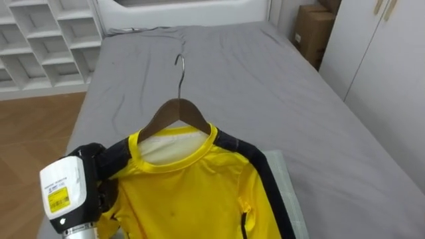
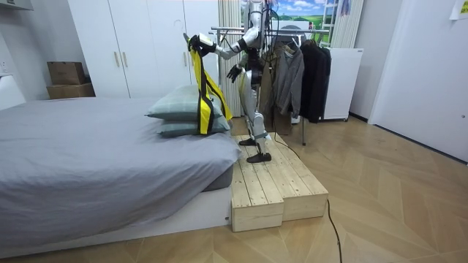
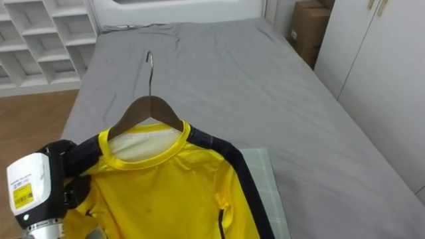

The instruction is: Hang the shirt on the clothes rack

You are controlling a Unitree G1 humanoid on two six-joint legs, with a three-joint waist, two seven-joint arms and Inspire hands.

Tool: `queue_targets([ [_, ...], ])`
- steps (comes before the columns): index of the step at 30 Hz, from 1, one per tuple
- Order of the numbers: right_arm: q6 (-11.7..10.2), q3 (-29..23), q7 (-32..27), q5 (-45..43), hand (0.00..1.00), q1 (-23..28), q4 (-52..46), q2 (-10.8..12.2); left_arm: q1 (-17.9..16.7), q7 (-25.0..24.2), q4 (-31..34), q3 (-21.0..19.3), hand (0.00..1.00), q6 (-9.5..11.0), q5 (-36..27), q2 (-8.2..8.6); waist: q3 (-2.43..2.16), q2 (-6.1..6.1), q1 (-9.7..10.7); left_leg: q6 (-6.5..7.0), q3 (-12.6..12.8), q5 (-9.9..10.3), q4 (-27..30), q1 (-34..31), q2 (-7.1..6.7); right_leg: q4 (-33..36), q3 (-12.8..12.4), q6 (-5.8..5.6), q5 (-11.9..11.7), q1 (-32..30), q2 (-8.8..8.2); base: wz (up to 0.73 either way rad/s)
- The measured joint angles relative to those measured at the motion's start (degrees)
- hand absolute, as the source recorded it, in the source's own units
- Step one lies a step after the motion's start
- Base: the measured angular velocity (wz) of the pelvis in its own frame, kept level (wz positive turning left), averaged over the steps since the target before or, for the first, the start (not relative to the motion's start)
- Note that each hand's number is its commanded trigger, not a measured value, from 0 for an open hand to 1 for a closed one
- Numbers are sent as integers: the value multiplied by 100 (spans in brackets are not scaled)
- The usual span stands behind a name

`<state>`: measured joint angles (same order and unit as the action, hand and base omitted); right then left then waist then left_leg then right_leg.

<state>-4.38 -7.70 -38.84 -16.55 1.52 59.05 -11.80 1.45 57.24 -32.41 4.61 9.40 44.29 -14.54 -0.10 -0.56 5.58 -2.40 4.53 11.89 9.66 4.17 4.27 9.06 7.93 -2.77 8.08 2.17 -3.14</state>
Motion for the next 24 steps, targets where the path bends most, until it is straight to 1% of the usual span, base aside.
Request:
queue_targets([
  [2,-37,-38,-274,-316,0,19,-397,5,0,-6,56,-1,100,0,7,1,-4,6,-10,0,1,0,10,-57,0,10,-6,0,-1,-69,-1,0],
  [3,-115,-35,-458,-550,0,34,-606,4,0,-9,93,-1,100,-1,21,6,-10,17,-27,0,-1,0,21,-59,1,30,-6,2,-1,-94,-1,0],
  [4,-146,-35,-602,-765,0,57,-831,5,-1,-27,164,1,100,-5,29,21,-13,24,-57,0,-1,0,21,-64,6,62,-5,2,-1,-115,-1,0],
  [5,-159,-35,-662,-879,0,80,-957,3,-1,-44,221,1,100,-6,32,30,-14,27,-70,0,-1,0,21,-63,5,60,-5,2,-1,-115,-1,0],
  [7,-210,-31,-811,-1460,0,107,-1369,4,-1,-58,414,5,100,-7,32,31,-14,28,-89,0,6,0,19,-52,6,65,-6,2,-1,-110,-3,0],
  [9,-222,11,-870,-1769,0,111,-1617,8,-3,-74,508,19,100,-17,27,31,-16,30,-111,0,5,0,18,-47,5,70,-2,2,-1,-107,-5,0],
  [11,-220,117,-876,-1832,0,133,-1920,7,-5,-174,561,25,100,-28,22,27,-16,35,-139,0,12,0,14,-44,4,73,-2,2,-1,-114,-8,0],
  [17,-222,394,-958,-2415,0,195,-2546,18,-6,-480,562,27,100,-41,-83,44,-15,125,-177,0,16,0,15,-27,1,83,-10,2,-1,-104,-9,0],
  [21,-220,626,-971,-2748,0,212,-3099,19,-5,-644,613,88,100,-79,-101,61,-15,133,-259,0,38,0,8,-22,-1,75,-37,2,-1,-111,-8,-2],
  [24,-221,741,-974,-2918,0,220,-3444,18,-6,-678,783,254,100,-189,-99,62,-12,125,-290,0,22,0,8,-39,-2,60,-24,2,-1,-109,-8,1],
])
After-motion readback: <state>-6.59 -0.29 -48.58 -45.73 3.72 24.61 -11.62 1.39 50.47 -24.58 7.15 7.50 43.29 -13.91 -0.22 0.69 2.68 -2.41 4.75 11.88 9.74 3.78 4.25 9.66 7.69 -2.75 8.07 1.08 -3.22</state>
